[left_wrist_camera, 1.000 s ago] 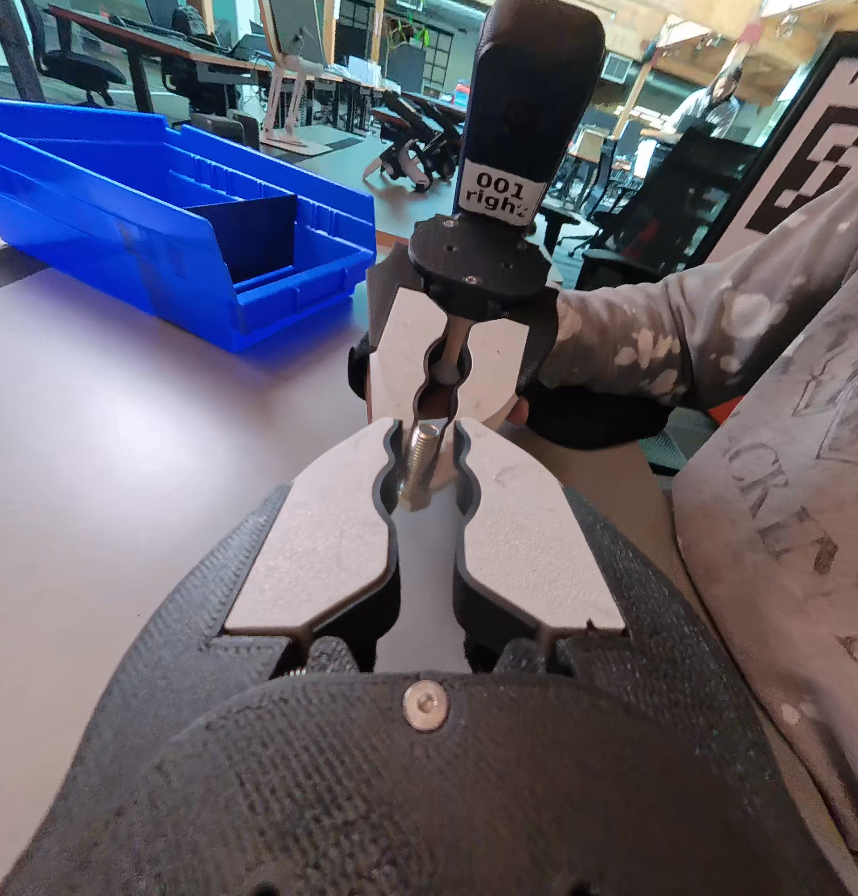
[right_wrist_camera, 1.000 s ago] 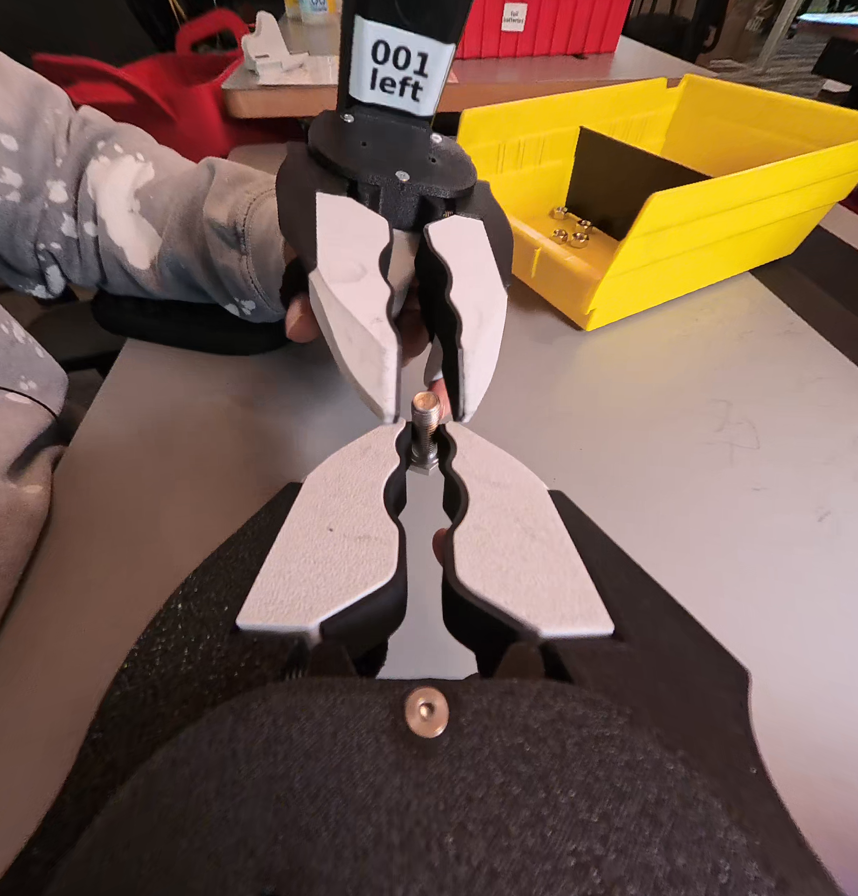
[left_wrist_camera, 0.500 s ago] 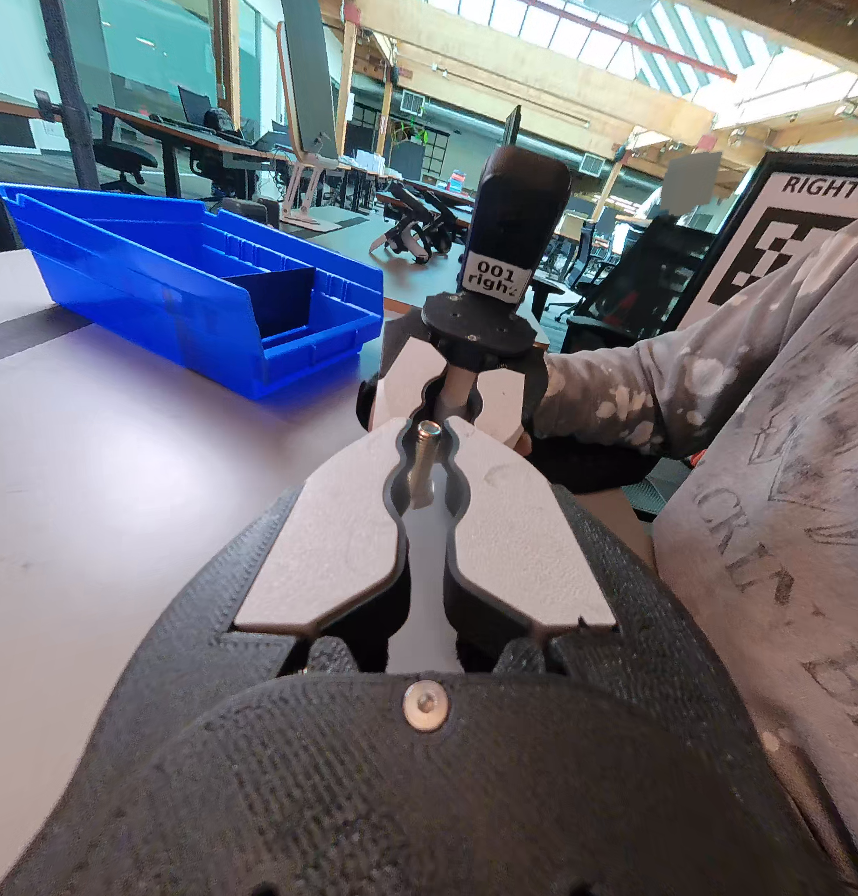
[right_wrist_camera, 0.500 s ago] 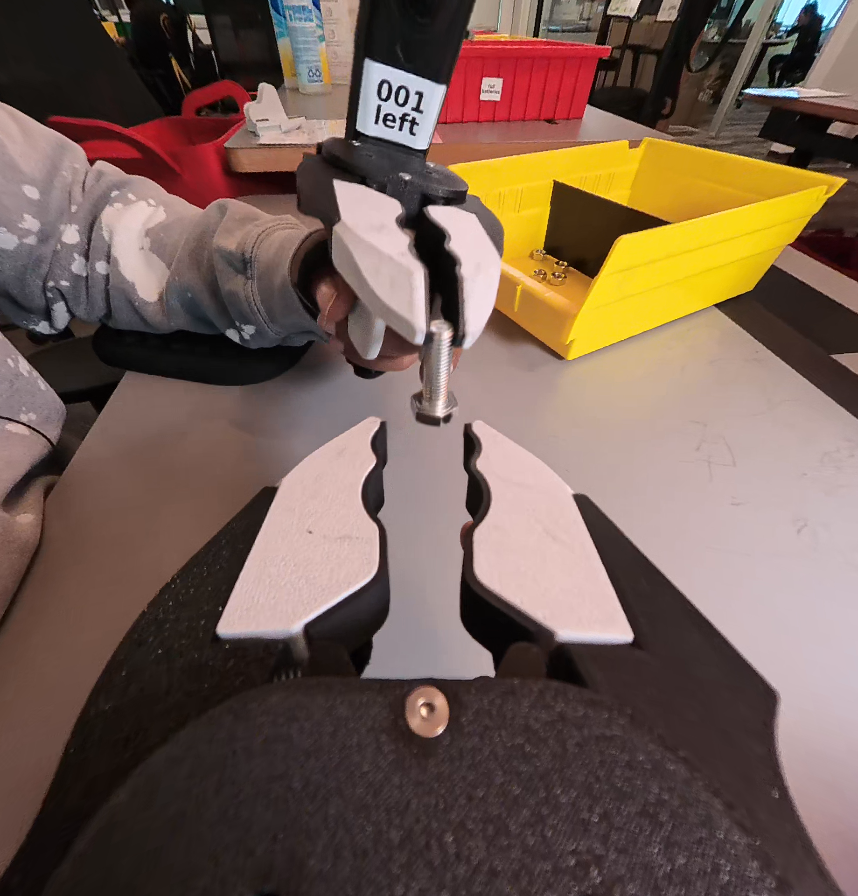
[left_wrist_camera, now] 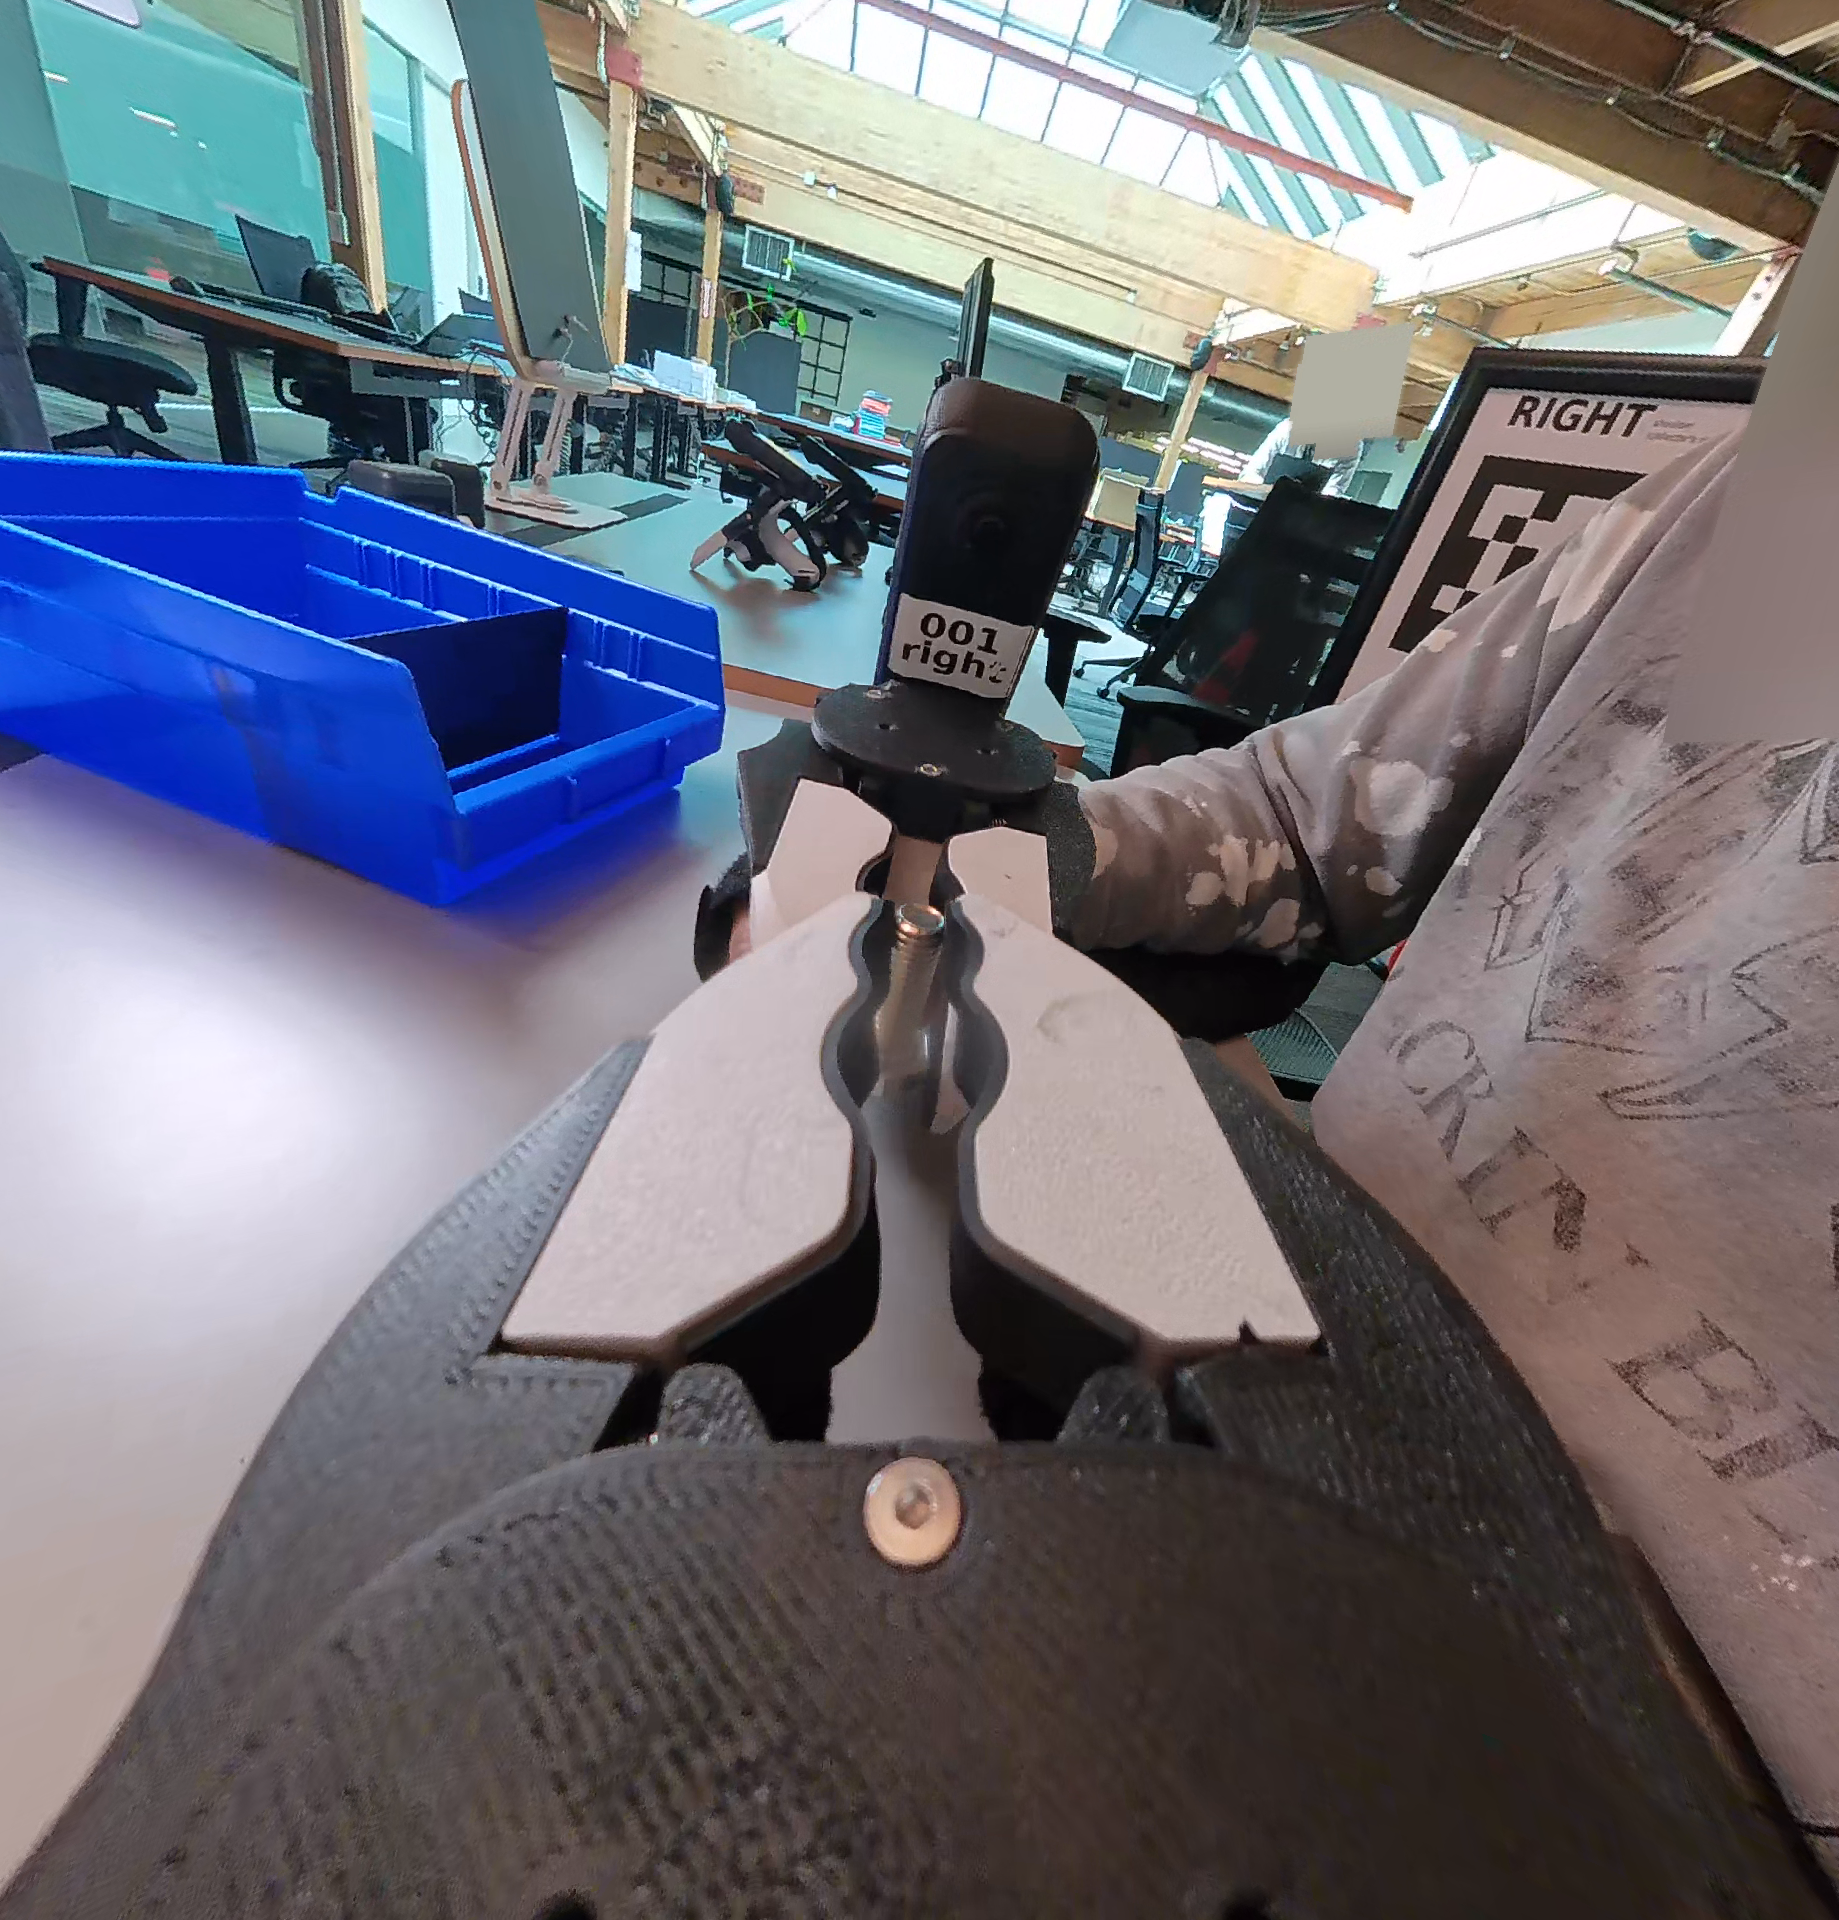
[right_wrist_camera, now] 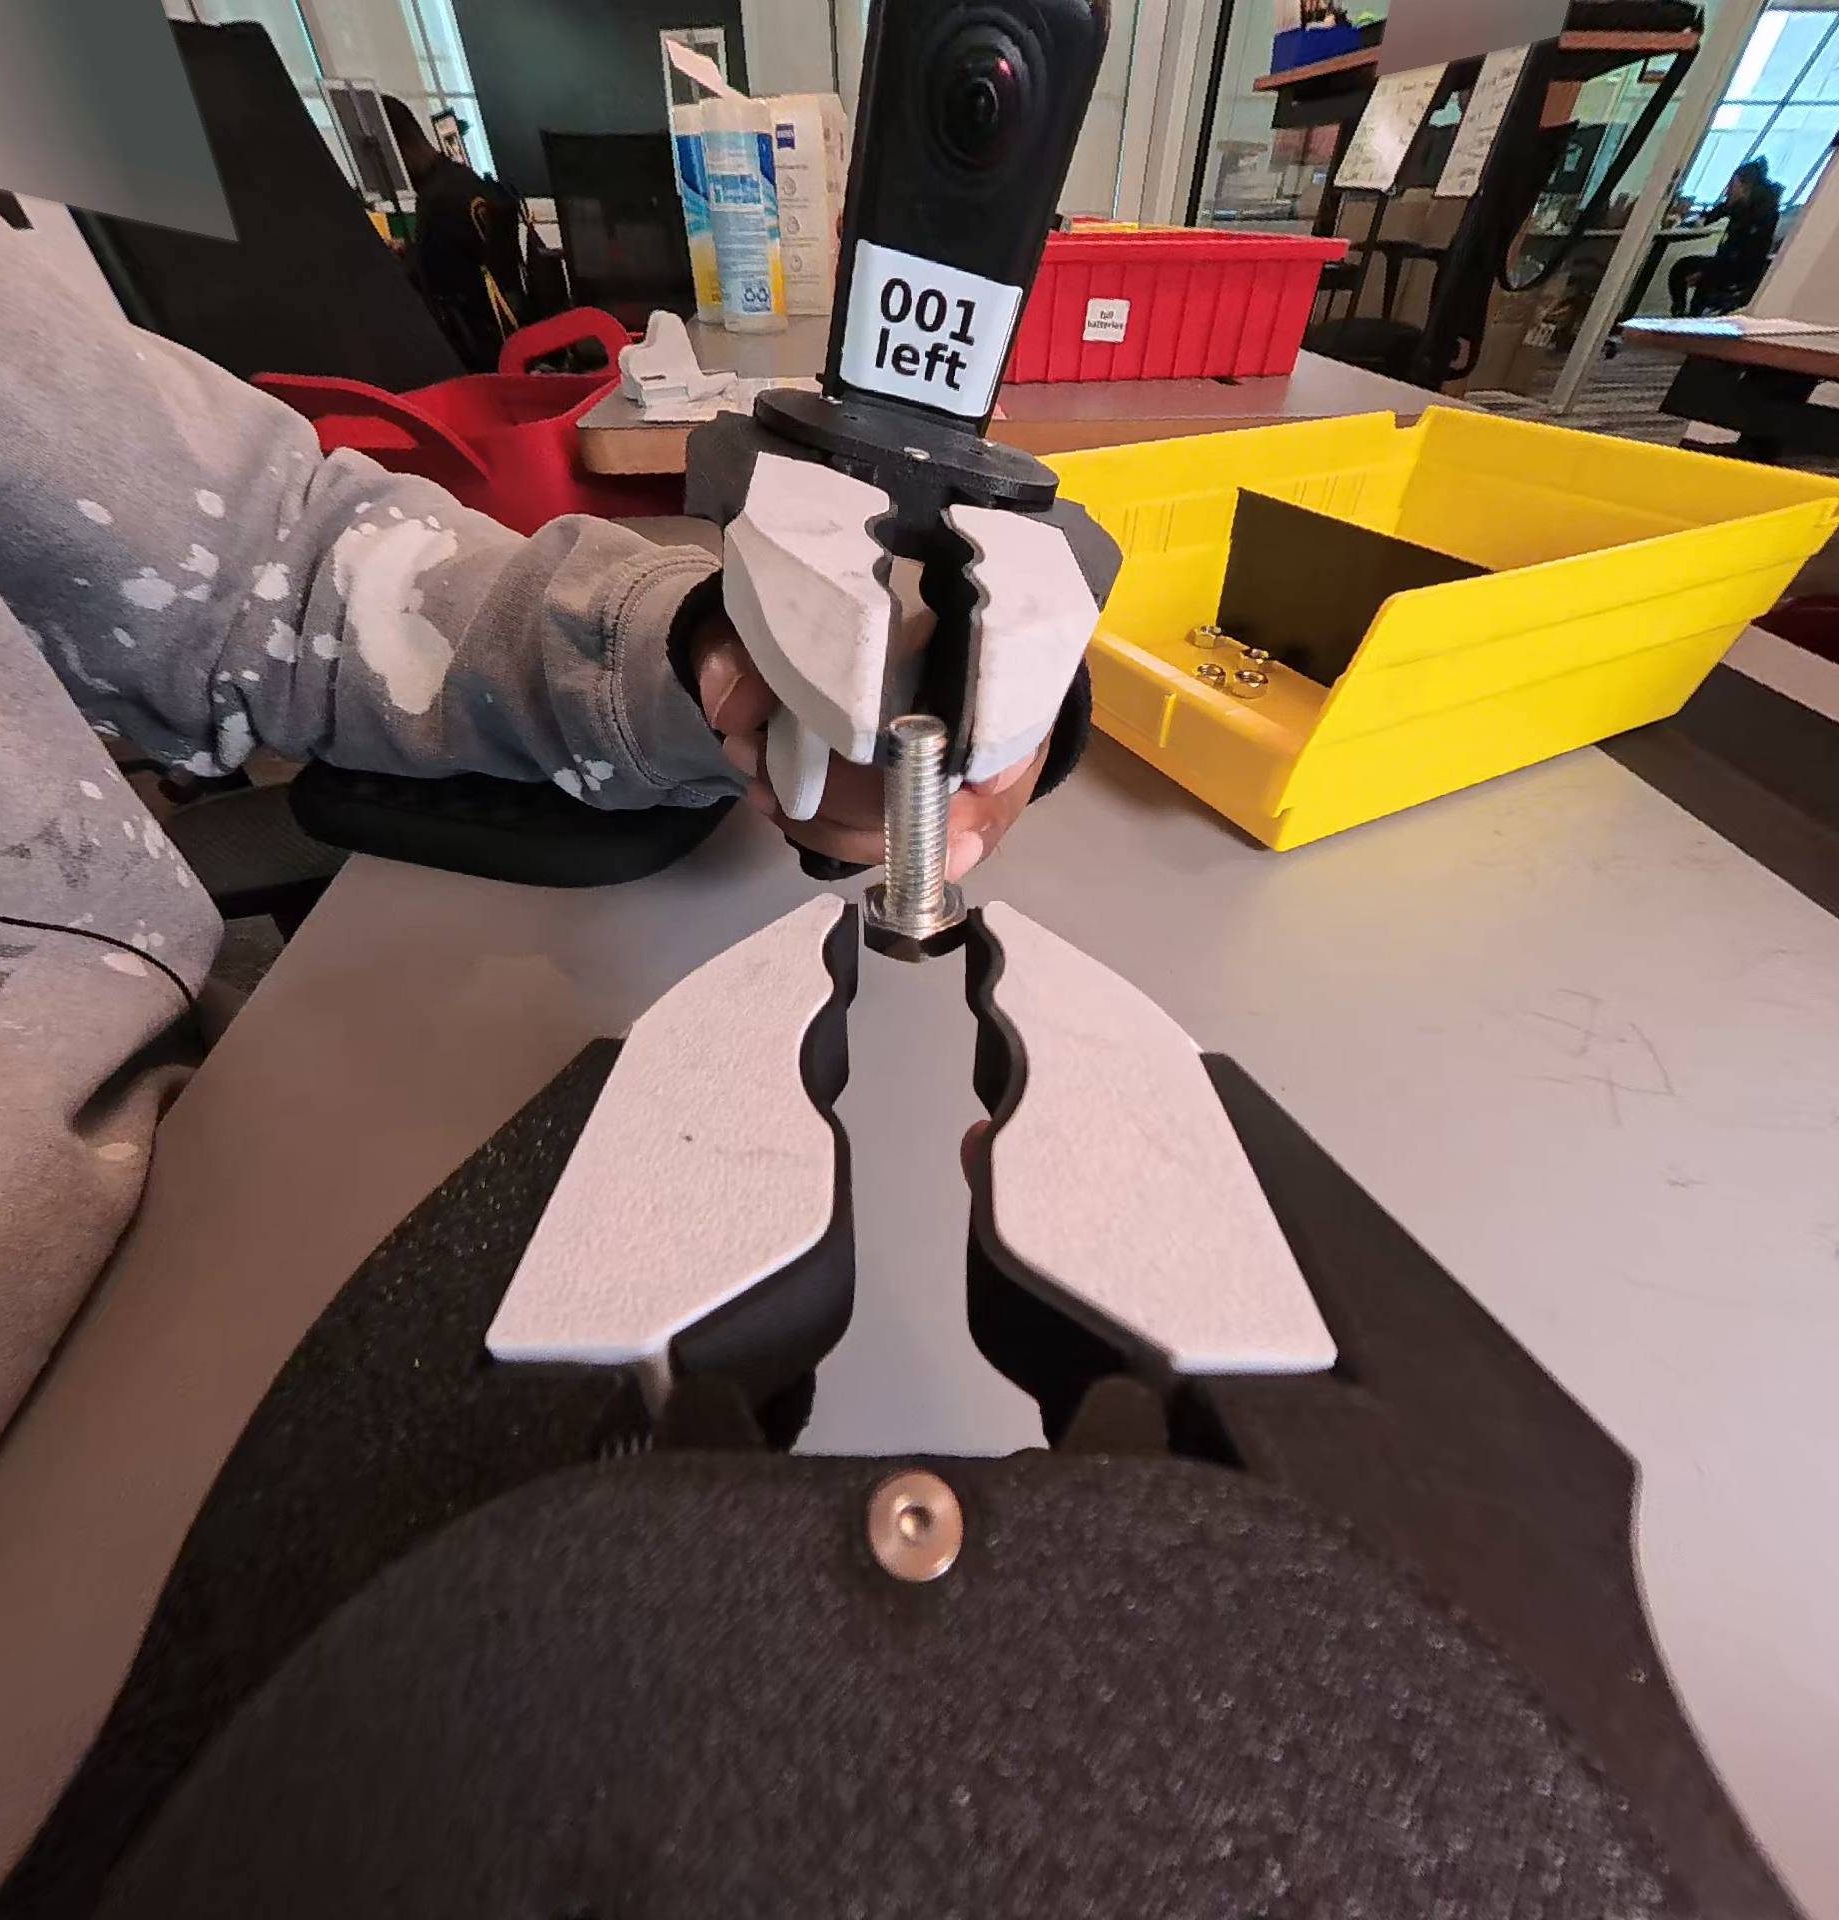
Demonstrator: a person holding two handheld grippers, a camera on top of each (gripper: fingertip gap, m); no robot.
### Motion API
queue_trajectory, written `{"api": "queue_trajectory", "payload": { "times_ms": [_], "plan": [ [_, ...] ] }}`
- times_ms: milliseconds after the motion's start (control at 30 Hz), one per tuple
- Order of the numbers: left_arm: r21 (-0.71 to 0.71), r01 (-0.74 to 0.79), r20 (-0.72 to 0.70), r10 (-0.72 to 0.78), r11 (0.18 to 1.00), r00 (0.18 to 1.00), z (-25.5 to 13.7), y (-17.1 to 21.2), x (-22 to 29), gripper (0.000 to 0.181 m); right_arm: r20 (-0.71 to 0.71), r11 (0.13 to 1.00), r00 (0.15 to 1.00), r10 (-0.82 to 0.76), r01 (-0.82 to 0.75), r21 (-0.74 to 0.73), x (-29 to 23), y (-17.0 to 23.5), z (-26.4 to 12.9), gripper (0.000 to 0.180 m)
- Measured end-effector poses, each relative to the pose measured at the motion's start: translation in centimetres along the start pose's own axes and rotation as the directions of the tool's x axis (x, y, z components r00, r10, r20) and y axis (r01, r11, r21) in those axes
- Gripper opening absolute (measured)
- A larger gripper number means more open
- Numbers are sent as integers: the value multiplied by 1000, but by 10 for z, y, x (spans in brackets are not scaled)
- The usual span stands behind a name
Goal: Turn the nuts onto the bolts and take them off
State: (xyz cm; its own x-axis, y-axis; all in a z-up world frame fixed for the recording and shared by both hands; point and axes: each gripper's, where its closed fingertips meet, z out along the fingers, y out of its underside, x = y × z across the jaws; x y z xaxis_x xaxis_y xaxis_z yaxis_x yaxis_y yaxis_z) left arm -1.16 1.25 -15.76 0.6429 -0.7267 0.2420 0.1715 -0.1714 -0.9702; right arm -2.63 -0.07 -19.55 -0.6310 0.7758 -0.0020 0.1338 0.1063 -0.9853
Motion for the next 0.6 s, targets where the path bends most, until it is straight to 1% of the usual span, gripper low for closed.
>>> {"api": "queue_trajectory", "payload": {
  "times_ms": [200, 300, 367, 400, 467, 500, 533, 600],
  "plan": [
    [12, -9, -6, 10, 1000, 1000, 0, -2, 2, 10, -3, 1000, 1000, 2, -2, 19, -1, -3, 0, 18],
    [27, -15, 20, 14, 1000, 1000, -2, -7, -1, 11, -16, 999, 1000, 16, -15, 40, 2, -7, -2, 18],
    [12, -50, 99, 49, 999, 994, -17, -21, -13, 28, -42, 998, 999, 23, -21, 57, 7, -10, -5, 18],
    [2, -81, 180, 80, 997, 980, -33, -34, -24, 30, -60, 997, 998, 28, -24, 70, 11, -13, -9, 18],
    [-52, -87, 418, 101, 995, 903, -84, -60, -62, 30, -103, 994, 994, 48, -38, 101, 22, -18, -18, 18],
    [-89, -49, 534, 89, 995, 841, -115, -68, -82, 30, -124, 992, 990, 65, -50, 118, 28, -21, -24, 18],
    [-127, 22, 649, 66, 992, 758, -148, -70, -104, 28, -143, 989, 986, 85, -66, 134, 35, -22, -29, 18],
    [-240, 201, 793, 72, 950, 605, -204, -58, -140, 30, -177, 982, 977, 121, -92, 164, 46, -23, -36, 18]
  ]
}}
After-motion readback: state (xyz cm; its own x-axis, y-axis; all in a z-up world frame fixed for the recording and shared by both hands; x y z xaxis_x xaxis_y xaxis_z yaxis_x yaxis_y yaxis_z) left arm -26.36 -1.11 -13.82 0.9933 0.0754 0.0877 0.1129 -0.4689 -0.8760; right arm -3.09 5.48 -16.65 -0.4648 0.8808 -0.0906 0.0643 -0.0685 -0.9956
